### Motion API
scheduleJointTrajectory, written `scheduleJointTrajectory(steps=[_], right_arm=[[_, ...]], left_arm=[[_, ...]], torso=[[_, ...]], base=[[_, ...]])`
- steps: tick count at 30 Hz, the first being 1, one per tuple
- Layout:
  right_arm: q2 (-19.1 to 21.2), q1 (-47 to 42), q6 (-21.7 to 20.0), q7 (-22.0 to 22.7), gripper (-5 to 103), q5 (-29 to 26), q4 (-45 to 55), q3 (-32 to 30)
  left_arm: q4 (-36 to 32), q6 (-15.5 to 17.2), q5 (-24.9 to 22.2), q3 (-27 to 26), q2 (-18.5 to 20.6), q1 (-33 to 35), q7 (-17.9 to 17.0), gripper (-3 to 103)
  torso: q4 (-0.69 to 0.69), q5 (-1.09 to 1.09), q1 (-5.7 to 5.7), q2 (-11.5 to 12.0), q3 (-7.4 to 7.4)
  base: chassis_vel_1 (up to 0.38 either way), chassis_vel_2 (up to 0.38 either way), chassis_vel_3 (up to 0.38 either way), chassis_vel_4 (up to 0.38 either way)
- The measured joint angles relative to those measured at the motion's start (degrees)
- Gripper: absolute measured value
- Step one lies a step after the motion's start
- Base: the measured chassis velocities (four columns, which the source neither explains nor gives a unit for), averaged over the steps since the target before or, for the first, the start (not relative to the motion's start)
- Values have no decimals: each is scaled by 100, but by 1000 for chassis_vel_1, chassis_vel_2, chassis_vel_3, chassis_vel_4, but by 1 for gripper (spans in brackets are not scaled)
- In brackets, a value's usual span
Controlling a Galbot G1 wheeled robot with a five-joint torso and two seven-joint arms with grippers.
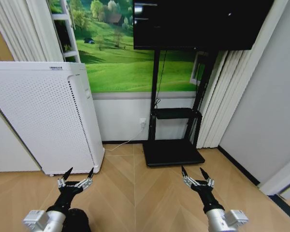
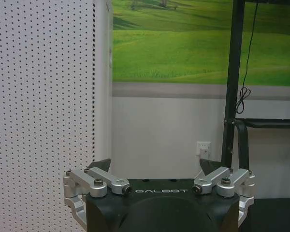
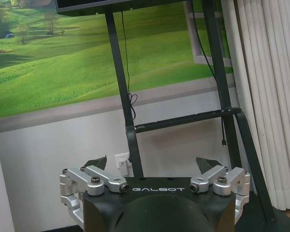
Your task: Pick up the trash bin and place the garbage on the floor into it.
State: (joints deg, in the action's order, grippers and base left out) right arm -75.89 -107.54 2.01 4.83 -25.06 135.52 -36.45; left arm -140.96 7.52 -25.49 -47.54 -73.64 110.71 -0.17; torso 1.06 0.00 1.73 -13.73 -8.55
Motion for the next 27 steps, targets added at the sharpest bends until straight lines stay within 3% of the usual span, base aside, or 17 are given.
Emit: scheduleJointTrajectory(steps=[27], right_arm=[[0, 1, 9, 0, 100, 0, -1, 0]], left_arm=[[1, 0, -1, -1, 0, 0, -1, 100]], torso=[[0, 0, 224, -659, -435]], base=[[0, 0, 0, 0]])
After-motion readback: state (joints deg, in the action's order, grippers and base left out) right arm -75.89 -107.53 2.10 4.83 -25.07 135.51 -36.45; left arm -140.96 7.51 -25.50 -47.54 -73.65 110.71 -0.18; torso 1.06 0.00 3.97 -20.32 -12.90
